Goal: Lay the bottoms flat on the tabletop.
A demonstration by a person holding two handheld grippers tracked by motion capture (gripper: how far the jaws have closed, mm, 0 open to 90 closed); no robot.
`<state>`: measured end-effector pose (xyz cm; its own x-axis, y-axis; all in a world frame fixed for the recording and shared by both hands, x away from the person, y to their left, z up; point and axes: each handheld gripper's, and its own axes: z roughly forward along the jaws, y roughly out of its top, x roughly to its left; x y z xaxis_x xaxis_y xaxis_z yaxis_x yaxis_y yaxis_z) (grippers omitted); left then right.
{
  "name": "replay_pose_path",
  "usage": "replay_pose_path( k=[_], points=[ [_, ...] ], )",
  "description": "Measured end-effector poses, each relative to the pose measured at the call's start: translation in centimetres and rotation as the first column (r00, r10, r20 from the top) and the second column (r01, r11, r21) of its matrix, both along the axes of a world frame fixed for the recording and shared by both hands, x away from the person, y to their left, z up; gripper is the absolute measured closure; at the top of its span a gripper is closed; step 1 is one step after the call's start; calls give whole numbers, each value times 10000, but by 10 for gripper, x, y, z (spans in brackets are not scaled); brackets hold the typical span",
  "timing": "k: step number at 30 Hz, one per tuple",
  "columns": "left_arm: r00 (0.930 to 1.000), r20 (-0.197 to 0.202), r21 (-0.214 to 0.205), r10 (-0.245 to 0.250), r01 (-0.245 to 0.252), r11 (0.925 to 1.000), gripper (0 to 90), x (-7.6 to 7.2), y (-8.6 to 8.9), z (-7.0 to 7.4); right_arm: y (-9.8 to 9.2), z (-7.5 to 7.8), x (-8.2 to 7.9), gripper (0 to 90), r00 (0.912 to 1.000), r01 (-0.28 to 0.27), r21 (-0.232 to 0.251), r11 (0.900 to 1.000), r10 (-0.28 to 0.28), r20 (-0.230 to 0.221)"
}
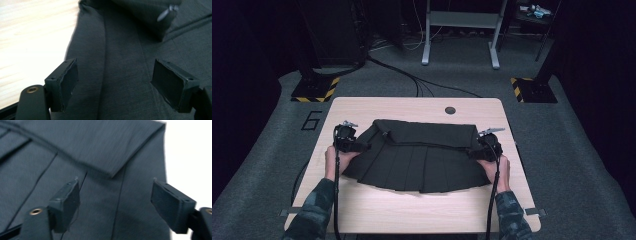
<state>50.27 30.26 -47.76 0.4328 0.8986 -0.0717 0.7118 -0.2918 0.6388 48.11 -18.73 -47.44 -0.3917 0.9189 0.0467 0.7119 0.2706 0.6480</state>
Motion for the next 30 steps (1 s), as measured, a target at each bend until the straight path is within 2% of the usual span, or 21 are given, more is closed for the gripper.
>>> replay_pose_path(
  k=[1,4,5,6,9,10,12,17,18,21,25,30],
  points=[
    [9996,-282,-138,-26,22,9999,179,1,-2,-7,0,-11,-2,169,9999,-12,-70,10000,11,-171],
    [9999,-104,83,-15,15,10000,180,-2,-5,-12,-2,-24,-4,135,9991,32,9,10000,-32,-421],
    [9996,-261,247,-117,124,9996,161,-3,-6,-15,-3,-27,-4,123,9989,-4,-14,10000,3,-478],
    [9988,-472,164,-101,109,9998,155,-3,-7,-18,-2,-30,-4,105,9983,-42,-78,10000,37,-586],
    [9993,-363,389,-14,28,9992,153,-7,-8,-26,-2,-36,-4,79,9983,-124,-280,9995,108,-565],
    [9987,-500,350,-47,65,9994,150,-10,-7,-31,-1,-38,-5,63,9981,-113,-356,9993,91,-604],
    [9996,-283,464,71,-58,9989,147,-14,-7,-34,-1,-39,-6,62,9989,-148,-372,9992,131,-461],
    [9992,-337,473,206,-190,9987,147,-19,-6,-34,-1,-40,-9,69,9990,-102,-324,9994,88,-432],
    [9996,-211,441,210,-200,9988,147,-22,-5,-35,-2,-41,-10,72,9994,-196,-382,9991,185,-292],
    [9995,-9,358,303,-303,9989,147,-28,-4,-36,-2,-41,-12,72,9995,-140,-325,9994,130,-301],
    [9997,15,475,241,-242,9986,147,-34,-3,-37,-3,-41,-14,75,9996,-181,-328,9993,173,-234],
    [9997,181,472,190,-198,9987,148,-51,0,-38,-5,-42,-22,83,9998,-193,-240,9995,192,-44]
  ],
)
